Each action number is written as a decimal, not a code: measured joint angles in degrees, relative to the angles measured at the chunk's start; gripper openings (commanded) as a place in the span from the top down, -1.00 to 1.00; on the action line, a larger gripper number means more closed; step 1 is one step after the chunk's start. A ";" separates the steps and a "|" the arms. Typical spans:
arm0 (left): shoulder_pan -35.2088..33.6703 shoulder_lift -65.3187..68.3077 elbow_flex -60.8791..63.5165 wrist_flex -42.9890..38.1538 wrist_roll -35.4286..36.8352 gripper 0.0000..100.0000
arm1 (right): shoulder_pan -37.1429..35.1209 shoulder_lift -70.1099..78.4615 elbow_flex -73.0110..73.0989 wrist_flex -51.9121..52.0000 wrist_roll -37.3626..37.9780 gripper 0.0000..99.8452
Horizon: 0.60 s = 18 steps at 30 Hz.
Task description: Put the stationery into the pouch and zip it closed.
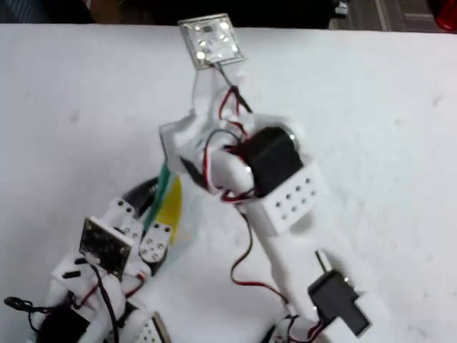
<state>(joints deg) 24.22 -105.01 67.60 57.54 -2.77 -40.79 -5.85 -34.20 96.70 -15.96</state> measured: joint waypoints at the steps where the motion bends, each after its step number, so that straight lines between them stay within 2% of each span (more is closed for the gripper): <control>1: 0.00 0.00 0.00 0.00 0.00 0.96 | 0.00 0.62 0.00 0.00 0.00 0.30; 8: 0.00 0.00 0.09 0.00 0.00 0.96 | 0.09 2.81 0.18 0.09 3.08 0.30; 18: 0.26 -0.09 0.09 0.44 0.00 0.96 | 0.18 -4.13 14.77 -0.09 5.36 0.30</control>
<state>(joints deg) 24.48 -105.10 67.69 57.98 -2.77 -40.62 -9.98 -19.43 96.62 -10.59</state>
